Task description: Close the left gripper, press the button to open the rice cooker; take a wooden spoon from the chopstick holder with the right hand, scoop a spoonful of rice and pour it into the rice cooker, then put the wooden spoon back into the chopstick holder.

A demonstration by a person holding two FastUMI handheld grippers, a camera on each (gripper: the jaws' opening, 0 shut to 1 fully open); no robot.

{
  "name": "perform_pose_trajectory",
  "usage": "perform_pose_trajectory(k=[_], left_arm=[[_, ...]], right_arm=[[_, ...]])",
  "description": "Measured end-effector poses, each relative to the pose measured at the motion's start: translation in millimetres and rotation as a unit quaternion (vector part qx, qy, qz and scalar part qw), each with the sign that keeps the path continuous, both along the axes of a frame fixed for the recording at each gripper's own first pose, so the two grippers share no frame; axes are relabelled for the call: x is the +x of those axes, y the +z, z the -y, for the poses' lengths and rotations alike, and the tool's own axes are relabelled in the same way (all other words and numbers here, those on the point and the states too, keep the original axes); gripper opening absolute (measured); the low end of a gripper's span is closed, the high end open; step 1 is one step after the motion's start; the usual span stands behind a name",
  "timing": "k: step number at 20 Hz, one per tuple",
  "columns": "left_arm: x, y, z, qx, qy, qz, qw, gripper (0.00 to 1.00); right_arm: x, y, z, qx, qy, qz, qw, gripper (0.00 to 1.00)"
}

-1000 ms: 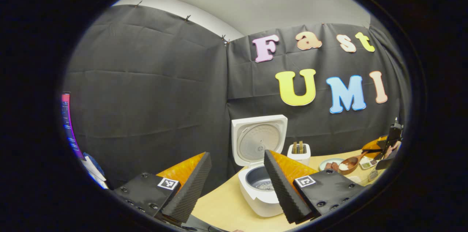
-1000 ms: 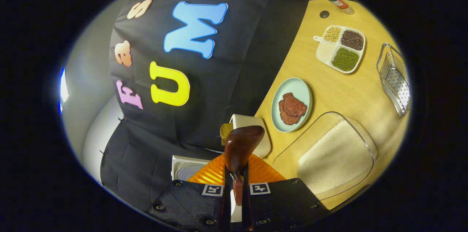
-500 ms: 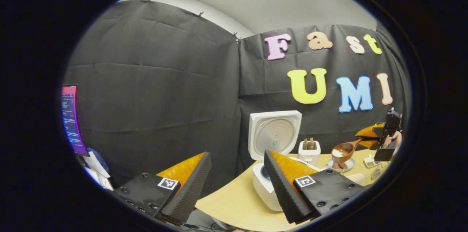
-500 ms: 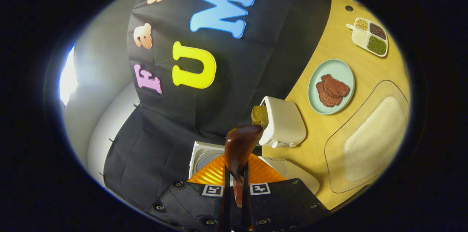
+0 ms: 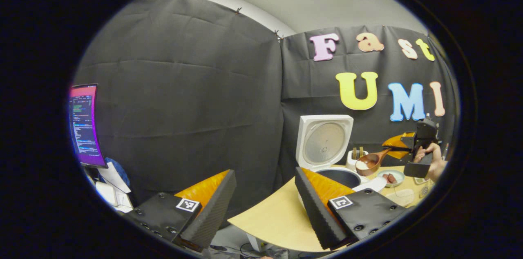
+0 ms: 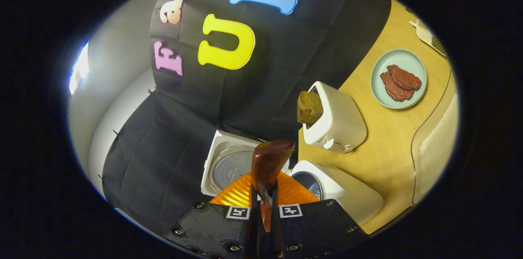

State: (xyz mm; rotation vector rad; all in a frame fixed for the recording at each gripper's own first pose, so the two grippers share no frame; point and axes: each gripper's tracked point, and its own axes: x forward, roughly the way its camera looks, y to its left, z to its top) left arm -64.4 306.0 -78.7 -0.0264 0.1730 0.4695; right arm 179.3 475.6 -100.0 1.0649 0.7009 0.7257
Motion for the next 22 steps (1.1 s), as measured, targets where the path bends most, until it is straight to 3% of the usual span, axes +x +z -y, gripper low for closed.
perform_pose_trajectory(k=[6, 11, 18, 22], left_arm=[[-17, -2, -17, 0.004, 0.024, -0.005, 1.000, 1.00], [-31, -7, -30, 0.002, 0.049, -0.008, 0.999, 1.00], [-31, -17, -36, -0.006, 0.056, -0.017, 0.998, 0.99], [-23, -17, -32, -0.006, 0.048, -0.015, 0.999, 0.99]], right_arm=[[-7, -27, -84, -0.091, 0.051, 0.055, 0.993, 0.11], [-19, -55, -118, -0.164, 0.086, 0.084, 0.979, 0.12], [-18, -66, -123, -0.267, 0.103, 0.174, 0.942, 0.11], [-20, -59, -124, -0.332, 0.117, 0.249, 0.902, 0.12]])
